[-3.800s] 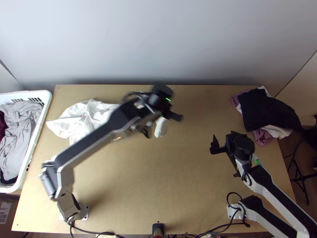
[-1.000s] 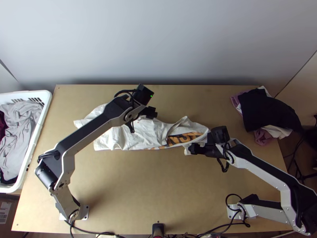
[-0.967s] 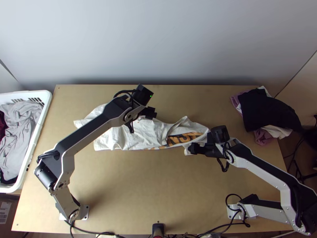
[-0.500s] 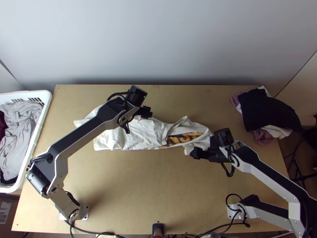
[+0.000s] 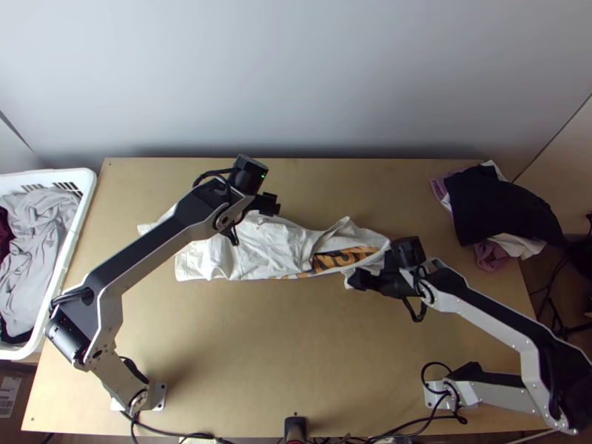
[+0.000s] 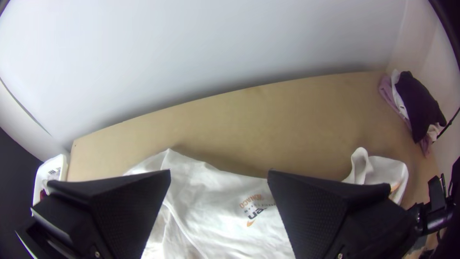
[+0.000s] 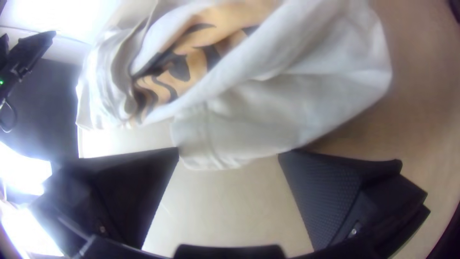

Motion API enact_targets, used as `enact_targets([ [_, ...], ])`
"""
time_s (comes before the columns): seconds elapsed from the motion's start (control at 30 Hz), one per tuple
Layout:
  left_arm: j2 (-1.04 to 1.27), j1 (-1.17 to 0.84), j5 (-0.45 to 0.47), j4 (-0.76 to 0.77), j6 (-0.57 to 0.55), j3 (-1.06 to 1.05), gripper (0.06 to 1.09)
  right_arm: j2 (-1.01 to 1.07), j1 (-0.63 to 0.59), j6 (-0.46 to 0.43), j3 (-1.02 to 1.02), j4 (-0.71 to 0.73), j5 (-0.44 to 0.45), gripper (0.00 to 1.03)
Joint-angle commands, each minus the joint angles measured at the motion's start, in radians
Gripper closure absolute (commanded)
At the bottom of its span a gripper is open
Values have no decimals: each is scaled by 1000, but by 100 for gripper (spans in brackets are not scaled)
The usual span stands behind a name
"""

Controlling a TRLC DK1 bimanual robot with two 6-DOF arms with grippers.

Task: Fold the t-shirt

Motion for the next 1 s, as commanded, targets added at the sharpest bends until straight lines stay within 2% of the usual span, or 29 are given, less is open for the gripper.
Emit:
enact_targets([
  [0.0, -7, 19, 2, 1, 7, -14, 10, 118, -13, 22, 75, 48, 6, 6],
  [0.07, -7, 22, 2, 15, 8, -25, 10, 120, -13, 23, 87, 79, 43, 19],
  [0.1, -6, 22, 2, 20, 10, -28, 10, 117, -10, 16, 96, 85, 61, 36],
  [0.17, -6, 22, 2, 21, 10, -28, 10, 85, -7, -9, 99, 123, 116, 99],
  [0.3, -14, 30, 2, 21, 18, -26, 10, -3, -8, -96, 105, 142, 121, 100],
  [0.4, -29, 48, 33, 7, 18, -28, 10, -86, -10, -115, 107, 134, 119, 100],
  [0.5, -72, 65, 74, 1, -2, -57, 10, -155, -13, -145, 136, 77, 119, 100],
  [0.63, -129, 97, 102, 1, -25, -112, 10, -205, -30, -191, 240, -75, 119, 100],
  [0.87, -250, 134, 108, 3, -42, -250, 10, -224, -57, -220, 549, -240, 121, 100],
  [0.97, -311, 165, 156, 1, -41, -313, 10, -179, -62, -222, 763, -322, 119, 100],
])
